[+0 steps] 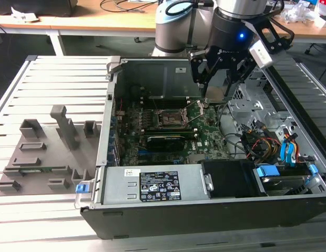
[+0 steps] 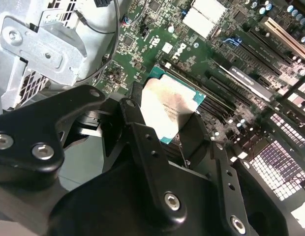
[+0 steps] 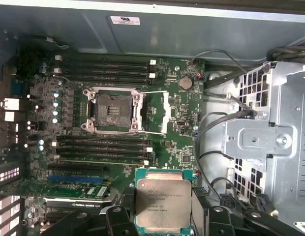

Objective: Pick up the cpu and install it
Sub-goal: 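Pick up the cpu and move it towards the insertion slot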

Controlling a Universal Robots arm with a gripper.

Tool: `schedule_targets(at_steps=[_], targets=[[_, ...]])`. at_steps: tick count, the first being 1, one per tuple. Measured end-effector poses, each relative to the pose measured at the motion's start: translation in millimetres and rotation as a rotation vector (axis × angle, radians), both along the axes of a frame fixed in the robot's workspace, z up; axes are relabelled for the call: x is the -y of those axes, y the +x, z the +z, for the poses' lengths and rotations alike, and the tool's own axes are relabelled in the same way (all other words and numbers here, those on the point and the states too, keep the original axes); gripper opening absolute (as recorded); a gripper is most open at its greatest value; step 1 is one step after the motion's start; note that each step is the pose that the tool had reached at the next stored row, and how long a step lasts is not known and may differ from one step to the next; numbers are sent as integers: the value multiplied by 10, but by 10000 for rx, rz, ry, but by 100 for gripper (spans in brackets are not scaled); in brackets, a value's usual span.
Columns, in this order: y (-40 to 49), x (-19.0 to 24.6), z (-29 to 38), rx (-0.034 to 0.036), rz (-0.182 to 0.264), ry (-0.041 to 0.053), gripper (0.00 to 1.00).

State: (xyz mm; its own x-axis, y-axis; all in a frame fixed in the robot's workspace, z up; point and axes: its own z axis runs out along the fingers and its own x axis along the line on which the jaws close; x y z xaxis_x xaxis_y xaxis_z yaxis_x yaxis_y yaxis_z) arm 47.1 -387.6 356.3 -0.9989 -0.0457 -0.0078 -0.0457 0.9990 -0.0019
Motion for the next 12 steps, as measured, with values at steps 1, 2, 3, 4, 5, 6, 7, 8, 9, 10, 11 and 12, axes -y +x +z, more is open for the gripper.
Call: schedule_targets(at_steps=[1, 2, 3, 4, 5, 6, 7, 8, 9, 10, 11, 12], targets=[[-7, -1, -17, 0, 0, 0, 55], [-12, -1, -32, 0, 0, -1, 55], [-15, -1, -42, 0, 1, -2, 55], [-17, -2, -49, 0, 0, -1, 55], [-23, -3, -67, 0, 0, -1, 55], [-27, -4, -78, 0, 0, -1, 55], [-31, -6, -85, -1, 1, -1, 55], [-37, -11, -100, 0, 0, -1, 55], [-47, -29, -117, 0, 1, 0, 55], [-72, -65, -138, 0, 0, -1, 55], [-100, -112, -151, 0, -1, -1, 55], [-141, -171, -163, 0, 2, -6, 55]])
